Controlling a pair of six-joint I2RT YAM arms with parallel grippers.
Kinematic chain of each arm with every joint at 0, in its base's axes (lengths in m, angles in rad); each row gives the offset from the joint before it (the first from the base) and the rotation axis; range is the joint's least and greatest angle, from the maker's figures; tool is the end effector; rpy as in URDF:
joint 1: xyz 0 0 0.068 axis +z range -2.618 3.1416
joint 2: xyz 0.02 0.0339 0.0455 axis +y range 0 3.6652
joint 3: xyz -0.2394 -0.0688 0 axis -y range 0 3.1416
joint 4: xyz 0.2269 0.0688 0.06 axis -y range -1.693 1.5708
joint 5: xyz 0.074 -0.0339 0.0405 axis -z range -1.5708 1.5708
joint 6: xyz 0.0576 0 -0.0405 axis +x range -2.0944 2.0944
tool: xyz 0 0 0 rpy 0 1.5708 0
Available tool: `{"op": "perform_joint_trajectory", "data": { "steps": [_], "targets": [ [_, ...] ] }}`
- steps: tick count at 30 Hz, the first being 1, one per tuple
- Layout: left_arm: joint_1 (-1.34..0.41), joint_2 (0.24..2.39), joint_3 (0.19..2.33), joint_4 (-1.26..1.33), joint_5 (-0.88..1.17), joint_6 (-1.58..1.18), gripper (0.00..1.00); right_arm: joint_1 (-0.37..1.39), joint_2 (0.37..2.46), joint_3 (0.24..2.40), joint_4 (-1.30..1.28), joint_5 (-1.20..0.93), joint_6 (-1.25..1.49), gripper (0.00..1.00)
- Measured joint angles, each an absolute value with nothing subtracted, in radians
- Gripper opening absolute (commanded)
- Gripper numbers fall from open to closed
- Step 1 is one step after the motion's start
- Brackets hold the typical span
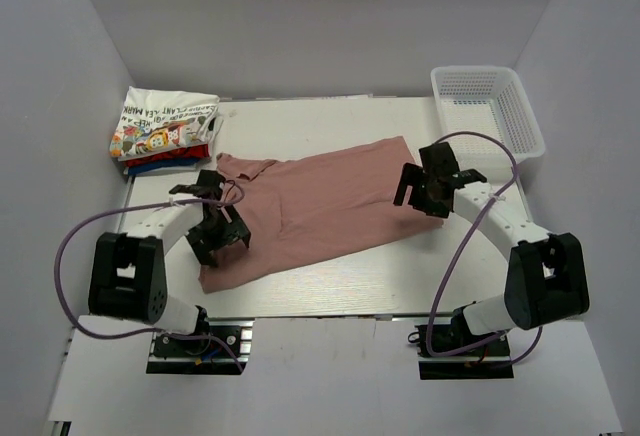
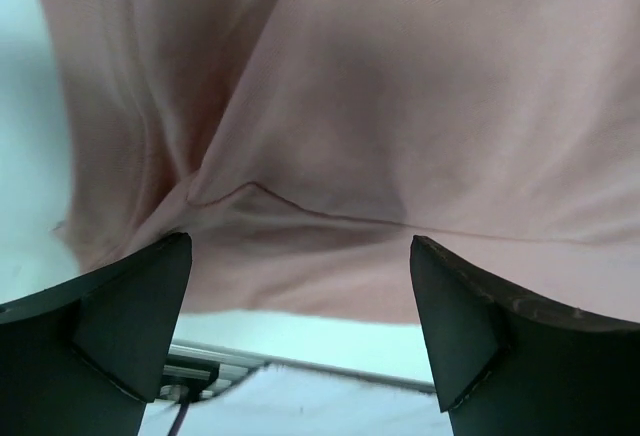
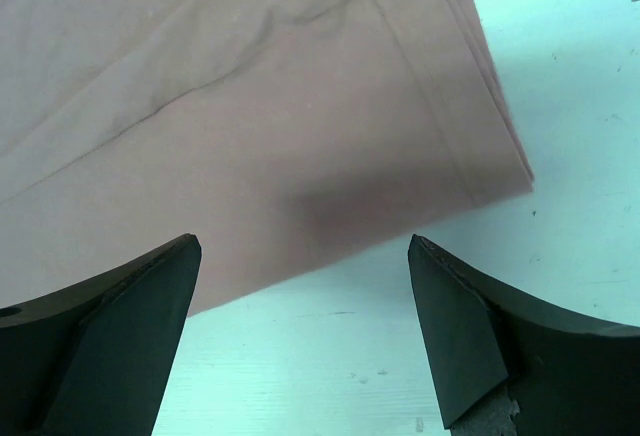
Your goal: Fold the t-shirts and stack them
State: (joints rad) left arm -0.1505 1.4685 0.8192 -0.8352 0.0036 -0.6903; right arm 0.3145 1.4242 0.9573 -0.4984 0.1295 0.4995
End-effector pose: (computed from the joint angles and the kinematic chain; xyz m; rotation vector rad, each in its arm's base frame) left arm 0.2213 -0.0338 0.1311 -0.8167 2.9529 -0.0590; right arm 0.2774 0.0824 0.1940 0.2849 2.5158 0.1623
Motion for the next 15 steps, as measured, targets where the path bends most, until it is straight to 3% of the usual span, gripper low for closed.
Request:
{"op": "perform_joint_trajectory", "data": {
  "steps": [4, 8, 15],
  "targets": [
    [-0.150, 1.401, 0.874, -0.919, -0.025, -0.716, 1.00, 0.315, 1.412, 0.950, -0.488, 0.115, 0.508, 0.90],
    [-0.149, 1.462, 1.094, -0.922, -0.074, -0.711, 1.00, 0.315, 1.436, 0.984, -0.469, 0.102, 0.517, 0.90],
    [-0.123, 1.750, 1.505, -0.918, -0.197, -0.688, 1.00, 0.315, 1.674, 1.325, -0.447, 0.137, 0.524, 0.90]
  ]
}}
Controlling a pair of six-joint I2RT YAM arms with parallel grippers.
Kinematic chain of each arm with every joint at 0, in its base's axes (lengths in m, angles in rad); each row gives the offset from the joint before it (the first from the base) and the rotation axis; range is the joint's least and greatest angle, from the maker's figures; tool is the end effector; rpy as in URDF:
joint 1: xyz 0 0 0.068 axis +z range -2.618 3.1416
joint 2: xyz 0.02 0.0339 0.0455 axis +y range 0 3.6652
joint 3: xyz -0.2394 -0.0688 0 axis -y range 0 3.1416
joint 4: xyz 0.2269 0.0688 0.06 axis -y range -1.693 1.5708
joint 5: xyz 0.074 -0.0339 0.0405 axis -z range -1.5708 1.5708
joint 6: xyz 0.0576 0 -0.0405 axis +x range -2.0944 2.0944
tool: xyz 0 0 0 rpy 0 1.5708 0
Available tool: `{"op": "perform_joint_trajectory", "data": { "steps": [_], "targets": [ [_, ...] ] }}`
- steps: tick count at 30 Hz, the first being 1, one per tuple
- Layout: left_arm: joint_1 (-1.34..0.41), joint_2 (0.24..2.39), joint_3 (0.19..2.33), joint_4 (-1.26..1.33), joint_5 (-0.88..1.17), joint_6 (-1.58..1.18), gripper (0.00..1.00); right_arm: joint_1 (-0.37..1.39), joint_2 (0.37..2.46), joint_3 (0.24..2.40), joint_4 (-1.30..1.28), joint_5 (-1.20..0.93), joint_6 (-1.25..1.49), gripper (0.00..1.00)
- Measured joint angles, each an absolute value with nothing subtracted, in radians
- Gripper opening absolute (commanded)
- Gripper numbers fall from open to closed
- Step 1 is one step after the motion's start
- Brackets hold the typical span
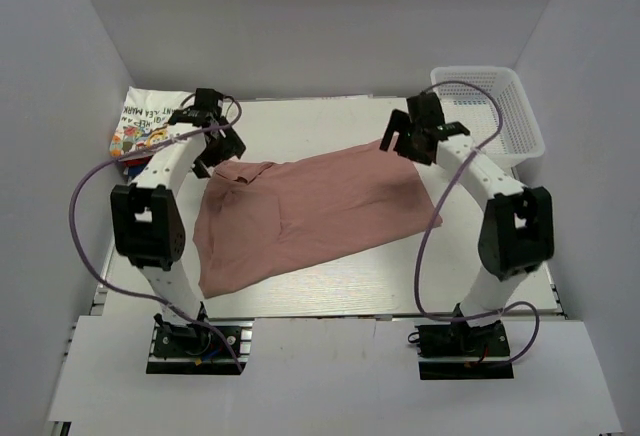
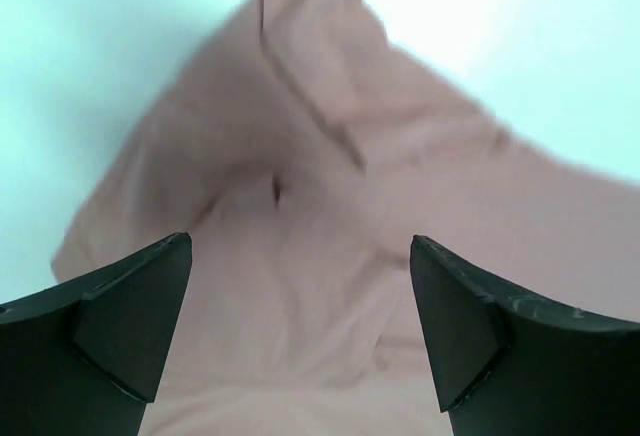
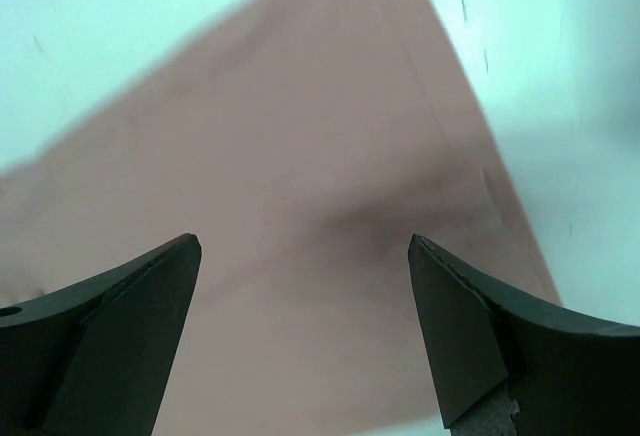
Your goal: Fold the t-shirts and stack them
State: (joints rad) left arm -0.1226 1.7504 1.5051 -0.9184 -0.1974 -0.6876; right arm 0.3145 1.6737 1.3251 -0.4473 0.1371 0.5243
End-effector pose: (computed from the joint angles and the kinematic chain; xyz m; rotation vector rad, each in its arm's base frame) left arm 0.3479 -0.0315 0.2323 -0.8030 2.5693 0.0260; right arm 0.3543 0.1070 0.2369 0.3142 2.3498 0.2452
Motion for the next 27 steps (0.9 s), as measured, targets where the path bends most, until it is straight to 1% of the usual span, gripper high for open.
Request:
{"op": "perform_joint_trajectory", "data": {
  "steps": [5, 8, 9, 13, 14, 20, 25, 27],
  "targets": [
    [-0.104, 1.971, 1.740, -0.941, -0.282, -0.671, 1.00, 0.315, 1.904, 1.661, -0.498, 0.213, 0.491, 0.90],
    [-0.096, 2.079, 1.866, -0.958, -0.332, -0.662, 0.94, 0.314, 2.041, 1.860, -0.538, 0.256, 0.461, 0.90],
    [-0.094, 2.111, 1.904, -0.963, -0.344, -0.657, 0.90, 0.314, 2.085, 1.919, -0.548, 0.266, 0.450, 0.90],
    [-0.092, 2.209, 1.992, -0.976, -0.370, -0.637, 0.87, 0.314, 2.240, 2.108, -0.600, 0.290, 0.417, 0.90],
    [-0.092, 2.224, 1.995, -0.979, -0.373, -0.633, 0.84, 0.313, 2.269, 2.133, -0.604, 0.290, 0.411, 0.90],
    [-0.092, 2.250, 1.919, -0.965, -0.370, -0.624, 0.82, 0.304, 2.342, 2.143, -0.609, 0.286, 0.394, 0.90],
    [-0.092, 2.250, 1.839, -0.907, -0.366, -0.622, 0.73, 0.294, 2.371, 2.143, -0.567, 0.278, 0.385, 0.90],
    [-0.092, 2.250, 1.834, -0.885, -0.362, -0.622, 0.65, 0.292, 2.385, 2.145, -0.550, 0.271, 0.385, 0.90]
  ]
}}
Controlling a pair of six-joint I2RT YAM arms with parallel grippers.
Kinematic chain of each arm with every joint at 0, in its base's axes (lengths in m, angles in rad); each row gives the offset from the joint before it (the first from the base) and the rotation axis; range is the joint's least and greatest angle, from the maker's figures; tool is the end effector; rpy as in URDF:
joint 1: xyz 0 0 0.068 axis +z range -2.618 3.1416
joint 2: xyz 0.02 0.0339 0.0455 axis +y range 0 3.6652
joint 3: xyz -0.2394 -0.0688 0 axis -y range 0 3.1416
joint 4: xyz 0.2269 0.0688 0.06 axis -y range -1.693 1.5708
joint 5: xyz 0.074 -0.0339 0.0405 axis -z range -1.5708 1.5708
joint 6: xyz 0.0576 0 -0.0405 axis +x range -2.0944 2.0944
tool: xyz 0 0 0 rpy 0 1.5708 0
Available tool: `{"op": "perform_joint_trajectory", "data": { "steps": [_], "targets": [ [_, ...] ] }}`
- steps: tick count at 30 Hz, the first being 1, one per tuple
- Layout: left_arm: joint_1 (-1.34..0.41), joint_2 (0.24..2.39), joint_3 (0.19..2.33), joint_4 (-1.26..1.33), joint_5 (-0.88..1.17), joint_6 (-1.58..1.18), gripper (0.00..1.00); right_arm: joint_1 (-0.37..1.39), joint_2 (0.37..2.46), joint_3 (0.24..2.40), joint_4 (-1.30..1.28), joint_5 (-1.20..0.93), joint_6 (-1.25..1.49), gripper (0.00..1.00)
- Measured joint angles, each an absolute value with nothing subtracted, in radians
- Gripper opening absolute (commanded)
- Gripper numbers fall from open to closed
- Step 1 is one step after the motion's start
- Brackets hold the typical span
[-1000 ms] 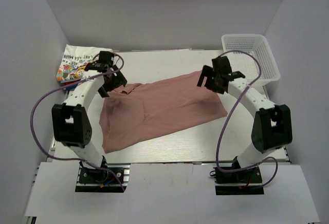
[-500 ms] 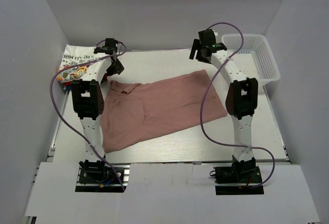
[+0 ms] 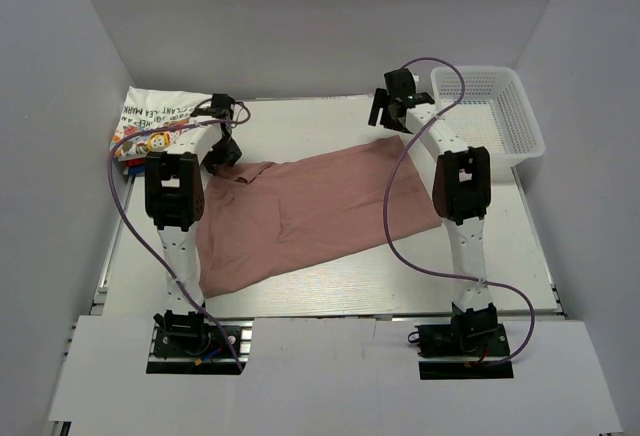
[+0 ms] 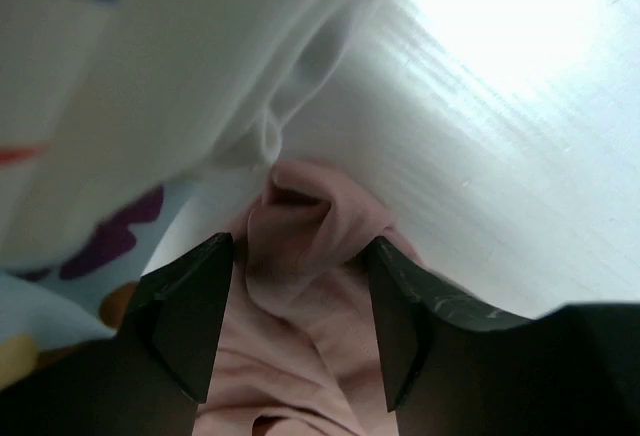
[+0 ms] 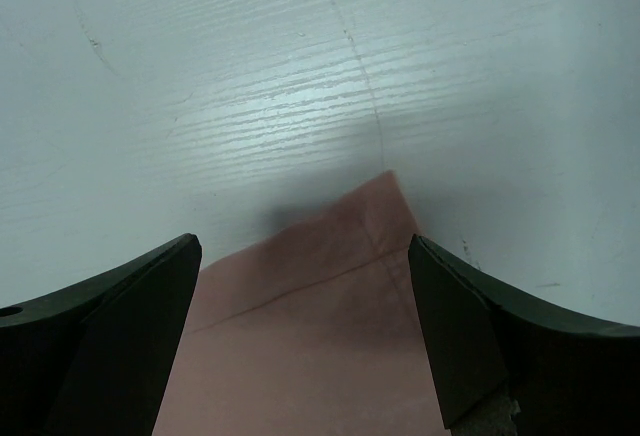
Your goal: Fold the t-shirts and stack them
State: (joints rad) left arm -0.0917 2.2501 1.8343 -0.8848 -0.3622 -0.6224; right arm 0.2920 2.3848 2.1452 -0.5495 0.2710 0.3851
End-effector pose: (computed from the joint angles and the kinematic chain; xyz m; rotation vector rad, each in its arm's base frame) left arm 0.4364 -0.0196 0.1398 -0.7857 2.6305 0.3405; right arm 0.5024 0.1349 0.1904 0.2382 2.3116 0.0191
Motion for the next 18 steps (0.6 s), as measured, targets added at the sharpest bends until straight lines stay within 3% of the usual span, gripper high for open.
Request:
{"op": "perform_joint_trajectory", "data": {
  "steps": [1, 4, 5, 7, 15, 17, 18],
  "targets": [
    [-0.092, 2.250, 1.834, -0.873, -0.362, -0.622, 0.62, 0.290, 2.392, 2.148, -0.544, 0.267, 0.385, 0.90],
    [-0.089, 2.255, 1.846, -0.851, -0.361, -0.624, 0.40, 0.289, 2.420, 2.157, -0.529, 0.257, 0.385, 0.90],
    [-0.088, 2.260, 1.855, -0.848, -0.360, -0.625, 0.22, 0.288, 2.432, 2.162, -0.525, 0.255, 0.385, 0.90],
    [-0.086, 2.270, 1.874, -0.839, -0.354, -0.625, 0.02, 0.288, 2.457, 2.174, -0.524, 0.254, 0.385, 0.90],
    [-0.089, 2.283, 1.888, -0.816, -0.329, -0.604, 0.00, 0.285, 2.496, 2.180, -0.535, 0.267, 0.381, 0.90],
    [-0.089, 2.271, 1.857, -0.797, -0.328, -0.601, 0.00, 0.283, 2.497, 2.180, -0.542, 0.268, 0.377, 0.88],
    [-0.089, 2.261, 1.836, -0.785, -0.327, -0.601, 0.00, 0.282, 2.497, 2.180, -0.546, 0.268, 0.374, 0.81]
  ]
}}
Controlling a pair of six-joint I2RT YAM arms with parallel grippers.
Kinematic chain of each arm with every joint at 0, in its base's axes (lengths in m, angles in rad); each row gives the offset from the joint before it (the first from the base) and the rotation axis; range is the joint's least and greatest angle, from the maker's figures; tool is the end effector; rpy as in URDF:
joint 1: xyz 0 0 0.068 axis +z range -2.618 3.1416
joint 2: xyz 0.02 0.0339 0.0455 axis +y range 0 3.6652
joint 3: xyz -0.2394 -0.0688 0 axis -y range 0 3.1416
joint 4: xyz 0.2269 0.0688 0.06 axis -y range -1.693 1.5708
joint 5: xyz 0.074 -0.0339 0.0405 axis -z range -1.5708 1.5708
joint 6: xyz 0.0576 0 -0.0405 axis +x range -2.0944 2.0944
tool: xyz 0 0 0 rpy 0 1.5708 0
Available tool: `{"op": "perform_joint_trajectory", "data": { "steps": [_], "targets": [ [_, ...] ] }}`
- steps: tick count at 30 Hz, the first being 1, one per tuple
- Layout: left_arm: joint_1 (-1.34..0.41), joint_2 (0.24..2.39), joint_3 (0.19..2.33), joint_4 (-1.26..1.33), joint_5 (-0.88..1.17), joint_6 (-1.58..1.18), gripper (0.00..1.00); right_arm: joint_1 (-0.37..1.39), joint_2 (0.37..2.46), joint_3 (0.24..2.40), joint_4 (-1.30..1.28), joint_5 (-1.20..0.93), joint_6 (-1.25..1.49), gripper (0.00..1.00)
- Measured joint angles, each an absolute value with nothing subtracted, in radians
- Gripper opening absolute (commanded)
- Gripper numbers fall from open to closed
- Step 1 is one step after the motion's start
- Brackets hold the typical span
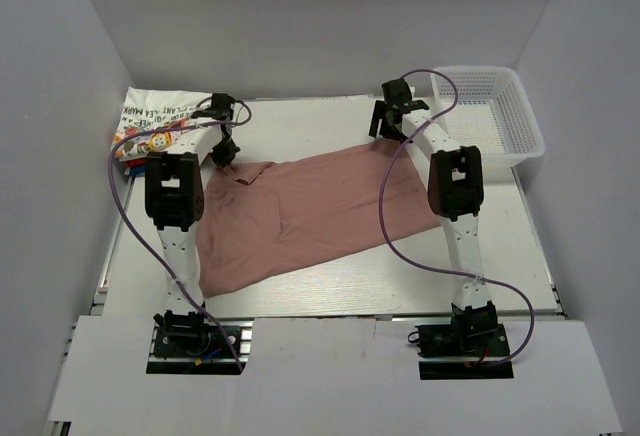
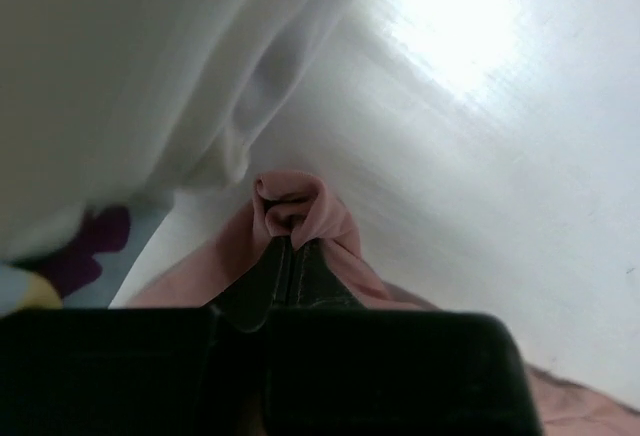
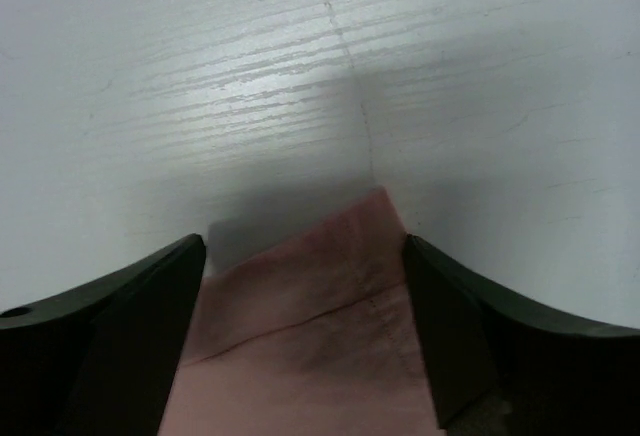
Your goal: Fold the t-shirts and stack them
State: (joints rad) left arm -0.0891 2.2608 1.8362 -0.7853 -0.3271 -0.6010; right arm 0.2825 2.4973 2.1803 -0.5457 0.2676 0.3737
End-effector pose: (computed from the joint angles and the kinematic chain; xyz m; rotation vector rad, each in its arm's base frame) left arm 0.4491 -0.0215 0.1391 -0.7575 2.5755 0.2511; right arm 0.5132 0.1331 0.1452 0.2277 2.3821 -0.0199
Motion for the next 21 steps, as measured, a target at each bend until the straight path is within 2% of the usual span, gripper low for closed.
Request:
{"op": "perform_joint_trajectory", "data": {
  "steps": [2, 3, 6, 7, 10, 12, 14, 15, 21],
  "targets": [
    [-0.089, 2.231, 1.781, -0.769, -0.322, -0.599, 0.00, 0.282, 2.497, 2.180, -0.554, 0.267, 0.363, 0.72],
    [-0.089, 2.216, 1.758, -0.764, -0.318, -0.598, 0.00, 0.282, 2.497, 2.178, -0.554, 0.267, 0.359, 0.62],
    [-0.094, 2.166, 1.711, -0.760, -0.303, -0.598, 0.00, 0.281, 2.497, 2.170, -0.551, 0.269, 0.353, 0.46],
    [-0.095, 2.148, 1.700, -0.759, -0.302, -0.596, 0.00, 0.281, 2.497, 2.169, -0.550, 0.273, 0.350, 0.36],
    [-0.099, 2.096, 1.685, -0.756, -0.288, -0.591, 0.00, 0.280, 2.497, 2.167, -0.547, 0.276, 0.345, 0.23],
    [-0.101, 2.057, 1.668, -0.749, -0.272, -0.591, 0.00, 0.279, 2.494, 2.163, -0.544, 0.276, 0.345, 0.21],
    [-0.101, 2.006, 1.631, -0.742, -0.254, -0.591, 0.00, 0.278, 2.491, 2.157, -0.540, 0.276, 0.335, 0.04],
    [-0.102, 1.979, 1.611, -0.741, -0.245, -0.591, 0.00, 0.278, 2.481, 2.141, -0.532, 0.275, 0.337, 0.00],
    [-0.102, 1.798, 1.478, -0.733, -0.188, -0.596, 0.00, 0.278, 2.432, 2.077, -0.514, 0.277, 0.324, 0.00]
  ]
}}
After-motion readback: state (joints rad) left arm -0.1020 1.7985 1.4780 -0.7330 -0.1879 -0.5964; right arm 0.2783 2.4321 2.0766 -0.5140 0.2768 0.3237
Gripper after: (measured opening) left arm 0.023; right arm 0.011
